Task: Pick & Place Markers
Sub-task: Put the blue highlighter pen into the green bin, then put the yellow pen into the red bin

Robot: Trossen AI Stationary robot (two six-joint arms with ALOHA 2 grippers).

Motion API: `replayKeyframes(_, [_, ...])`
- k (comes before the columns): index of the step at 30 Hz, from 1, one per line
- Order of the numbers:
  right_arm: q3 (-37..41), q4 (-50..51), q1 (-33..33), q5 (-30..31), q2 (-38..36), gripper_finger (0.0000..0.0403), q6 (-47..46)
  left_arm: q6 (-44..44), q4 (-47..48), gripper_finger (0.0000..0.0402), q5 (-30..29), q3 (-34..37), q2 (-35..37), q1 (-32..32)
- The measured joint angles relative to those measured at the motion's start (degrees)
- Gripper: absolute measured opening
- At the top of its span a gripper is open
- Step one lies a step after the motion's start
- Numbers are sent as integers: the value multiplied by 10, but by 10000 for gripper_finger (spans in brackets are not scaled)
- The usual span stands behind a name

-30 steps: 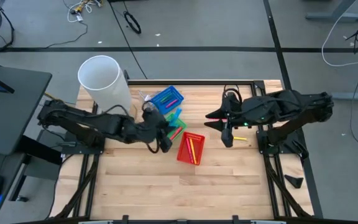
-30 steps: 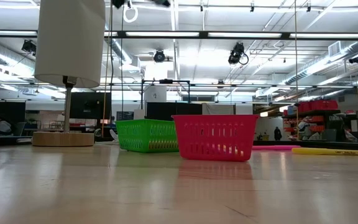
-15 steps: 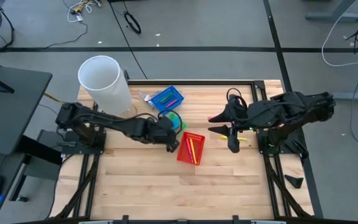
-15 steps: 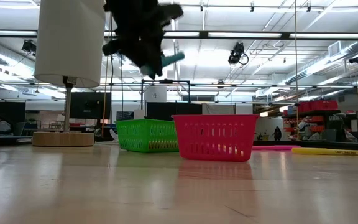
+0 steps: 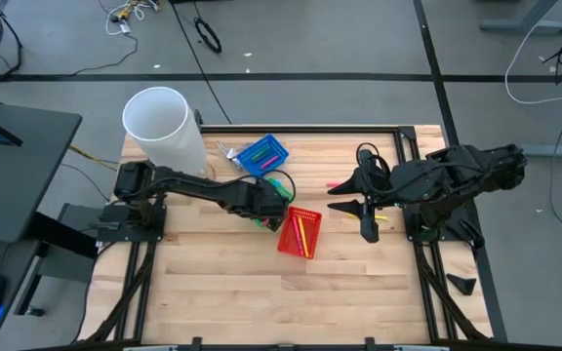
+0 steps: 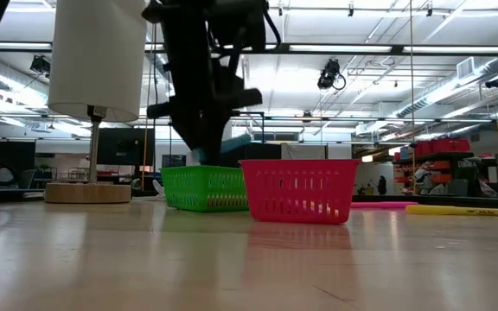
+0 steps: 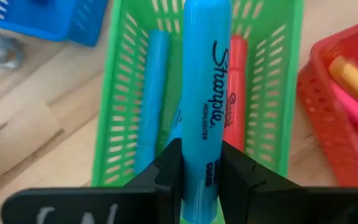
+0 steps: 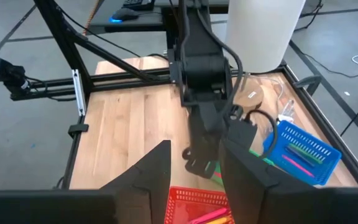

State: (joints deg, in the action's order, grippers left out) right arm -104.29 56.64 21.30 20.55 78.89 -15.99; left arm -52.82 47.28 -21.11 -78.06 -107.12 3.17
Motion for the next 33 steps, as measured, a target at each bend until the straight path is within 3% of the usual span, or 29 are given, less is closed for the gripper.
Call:
replayKeyframes(15, [0,1,4,-6,0,136,6,15,-20,73,44,0,-35,-9])
replayKeyframes(24, [0,-3,4,-5,0,136,3,16,-21,188,57,0,-35,-9])
replayKeyframes(33, [0,-4,3,-5,0,136,0,16,-31,223,64,0,-11,-9])
